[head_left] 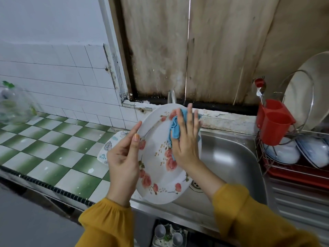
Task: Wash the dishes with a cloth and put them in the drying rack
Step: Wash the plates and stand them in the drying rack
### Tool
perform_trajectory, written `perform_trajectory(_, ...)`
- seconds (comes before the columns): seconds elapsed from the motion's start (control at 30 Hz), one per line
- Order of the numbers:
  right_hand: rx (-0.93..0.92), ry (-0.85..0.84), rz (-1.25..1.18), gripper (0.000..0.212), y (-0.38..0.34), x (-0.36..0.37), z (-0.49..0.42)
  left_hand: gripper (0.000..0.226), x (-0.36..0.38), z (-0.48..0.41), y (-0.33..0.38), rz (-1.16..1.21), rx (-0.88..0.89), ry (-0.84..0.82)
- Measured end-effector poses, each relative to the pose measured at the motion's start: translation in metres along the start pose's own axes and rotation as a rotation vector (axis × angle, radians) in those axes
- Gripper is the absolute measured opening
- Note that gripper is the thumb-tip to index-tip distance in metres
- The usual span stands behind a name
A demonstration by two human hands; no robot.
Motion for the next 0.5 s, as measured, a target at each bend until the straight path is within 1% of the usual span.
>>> perform_trajectory(0.03,-0.061,-0.012,0.020,0.058,0.003,0.000,0.003,0.030,-0.002,0.000,0.000,0.002,-0.005,-0.003)
perform_trajectory(0.07,-0.057,0.001,0.041,0.058,0.010,-0.001,0.003,0.032,-0.003,0.001,0.000,-0.004,-0.005,-0.004)
perform_trajectory(0.17,0.198,0.145,0.039,0.061,0.027,-0.006,-0.011,0.034,0.000,0.008,-0.002,-0.028,-0.008,-0.024)
perform_trajectory(0.2,0.253,0.197,0.012,0.061,0.023,-0.007,-0.016,0.034,0.003,0.010,-0.001,-0.038,-0.004,-0.042)
perform_trajectory(0.27,0.252,0.241,-0.087,0.060,-0.001,-0.006,-0.024,0.032,0.009,0.013,0.001,-0.052,0.002,-0.079)
perform_trajectory(0.3,0.202,0.225,-0.148,0.060,-0.018,-0.004,-0.023,0.031,0.012,0.013,0.003,-0.048,-0.001,-0.096)
perform_trajectory(0.33,0.112,0.188,-0.204,0.061,-0.038,-0.003,-0.017,0.030,0.014,0.013,0.004,-0.037,-0.007,-0.105)
perform_trajectory(0.37,-0.027,0.134,-0.241,0.060,-0.056,-0.001,-0.007,0.030,0.014,0.011,0.005,-0.026,-0.012,-0.102)
perform_trajectory(0.43,-0.374,-0.012,-0.238,0.059,-0.079,0.002,0.020,0.029,0.010,0.008,0.006,0.003,-0.008,-0.075)
perform_trajectory(0.47,-0.497,-0.072,-0.209,0.060,-0.077,0.003,0.029,0.029,0.006,0.006,0.007,0.016,-0.005,-0.058)
perform_trajectory(0.5,-0.547,-0.110,-0.174,0.061,-0.069,0.004,0.032,0.029,0.003,0.005,0.007,0.016,0.000,-0.041)
Point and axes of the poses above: each hand's wrist, its own z-axis away from the middle knuckle, its own x-axis out of the palm, y = z × x, the point moved 3 cm from there along -z, towards the middle knuckle, and after that the axes turned 10 degrees about -x, right-handed, at the moved point
